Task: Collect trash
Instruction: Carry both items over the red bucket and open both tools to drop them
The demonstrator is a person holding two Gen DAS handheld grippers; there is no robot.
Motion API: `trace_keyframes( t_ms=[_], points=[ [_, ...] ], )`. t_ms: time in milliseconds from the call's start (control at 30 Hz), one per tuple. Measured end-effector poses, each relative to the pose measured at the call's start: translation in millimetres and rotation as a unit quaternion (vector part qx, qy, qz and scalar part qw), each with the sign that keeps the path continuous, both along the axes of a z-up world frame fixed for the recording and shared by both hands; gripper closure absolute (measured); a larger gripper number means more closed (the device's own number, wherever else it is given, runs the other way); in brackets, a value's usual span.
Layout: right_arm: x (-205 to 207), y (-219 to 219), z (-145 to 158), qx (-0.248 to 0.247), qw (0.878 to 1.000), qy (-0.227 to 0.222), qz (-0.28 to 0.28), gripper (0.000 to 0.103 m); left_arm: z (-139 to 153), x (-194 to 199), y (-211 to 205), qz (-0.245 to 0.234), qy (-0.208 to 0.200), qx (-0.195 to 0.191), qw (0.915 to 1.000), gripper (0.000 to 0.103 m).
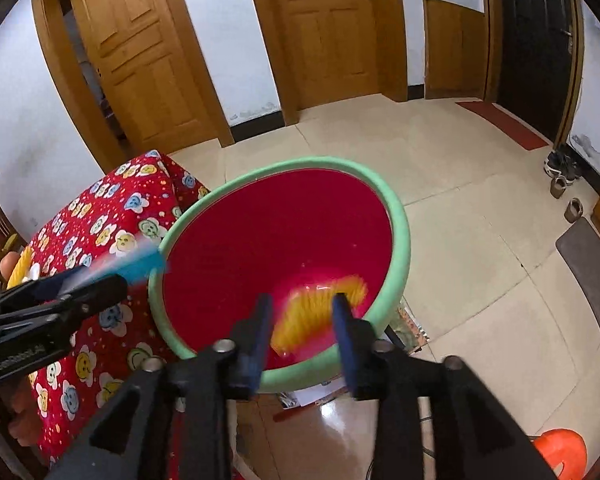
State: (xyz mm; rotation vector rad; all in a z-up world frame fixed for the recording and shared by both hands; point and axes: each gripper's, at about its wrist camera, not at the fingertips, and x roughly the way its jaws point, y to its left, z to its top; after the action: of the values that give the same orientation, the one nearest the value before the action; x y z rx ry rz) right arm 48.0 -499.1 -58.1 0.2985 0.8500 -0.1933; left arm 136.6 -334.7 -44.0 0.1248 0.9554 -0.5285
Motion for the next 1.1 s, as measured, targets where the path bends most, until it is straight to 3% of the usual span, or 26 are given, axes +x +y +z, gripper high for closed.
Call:
trace_keyframes(
  t_ms=[500,1100],
  points=[
    [-15,9,22,0.007,1.000,-0.026,-0.009,0.041,19,-15,24,0.010,-0.013,0.001,0.9999,0.025],
    [-41,92,62,0.006,0.997,-0.060,0.046,0.028,66,-60,133,0.077,-0.039,-0.010,0.9962,0.025]
  ],
)
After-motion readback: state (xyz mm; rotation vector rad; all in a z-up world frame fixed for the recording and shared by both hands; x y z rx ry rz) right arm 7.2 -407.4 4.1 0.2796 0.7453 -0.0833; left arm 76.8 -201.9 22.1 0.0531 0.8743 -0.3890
